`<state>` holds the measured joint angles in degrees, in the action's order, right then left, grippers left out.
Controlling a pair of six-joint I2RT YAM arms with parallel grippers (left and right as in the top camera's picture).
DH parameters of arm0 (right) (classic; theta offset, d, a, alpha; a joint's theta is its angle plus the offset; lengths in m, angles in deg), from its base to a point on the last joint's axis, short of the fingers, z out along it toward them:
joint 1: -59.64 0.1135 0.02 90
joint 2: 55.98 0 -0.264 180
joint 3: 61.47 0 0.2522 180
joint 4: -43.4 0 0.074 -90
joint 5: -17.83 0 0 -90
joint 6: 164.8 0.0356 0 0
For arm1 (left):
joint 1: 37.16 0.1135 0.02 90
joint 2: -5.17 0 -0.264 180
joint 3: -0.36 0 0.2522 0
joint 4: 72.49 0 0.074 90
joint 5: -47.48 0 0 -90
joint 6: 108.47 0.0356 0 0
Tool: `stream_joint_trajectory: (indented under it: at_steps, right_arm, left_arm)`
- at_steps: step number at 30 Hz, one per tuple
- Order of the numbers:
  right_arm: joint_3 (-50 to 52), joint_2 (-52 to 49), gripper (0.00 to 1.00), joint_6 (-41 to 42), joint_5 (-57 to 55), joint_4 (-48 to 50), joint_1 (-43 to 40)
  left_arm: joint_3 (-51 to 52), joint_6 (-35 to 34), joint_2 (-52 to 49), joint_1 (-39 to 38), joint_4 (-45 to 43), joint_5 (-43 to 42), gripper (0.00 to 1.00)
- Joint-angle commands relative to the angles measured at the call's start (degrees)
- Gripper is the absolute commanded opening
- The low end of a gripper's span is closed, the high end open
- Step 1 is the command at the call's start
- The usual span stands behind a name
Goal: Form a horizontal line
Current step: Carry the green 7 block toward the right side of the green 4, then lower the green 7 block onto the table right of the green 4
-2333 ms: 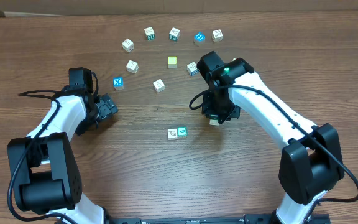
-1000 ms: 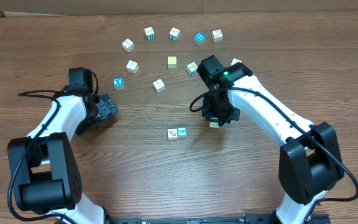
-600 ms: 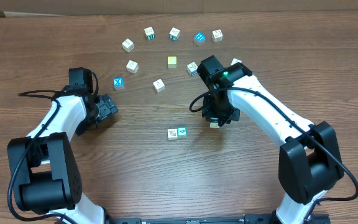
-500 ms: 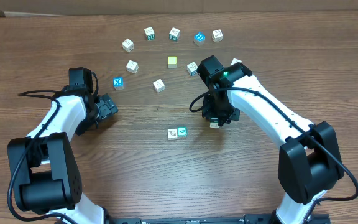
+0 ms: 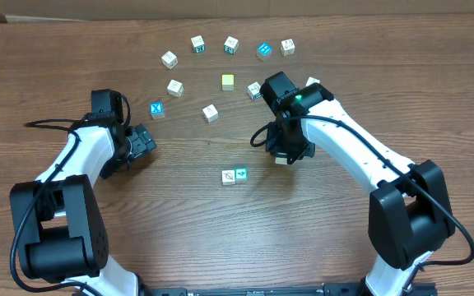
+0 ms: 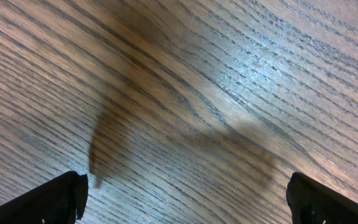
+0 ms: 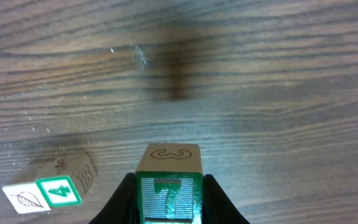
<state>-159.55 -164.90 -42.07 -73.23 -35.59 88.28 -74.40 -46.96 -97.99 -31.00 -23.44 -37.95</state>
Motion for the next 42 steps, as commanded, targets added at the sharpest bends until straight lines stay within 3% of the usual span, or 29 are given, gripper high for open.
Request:
stream_joint_trajectory:
  at_steps: [1,42]
  right_arm:
    - [2.49,-0.48,0.12,-0.17,-0.76,2.40,0.24]
    - [4.50,-0.50,0.13,-2.78,-2.32,6.93,1.73]
  left_arm:
    - [0.22,0.20,-0.66,0.22,0.00,0.33,1.00]
    - [0.22,0.20,-0.66,0.22,0.00,0.33,1.00]
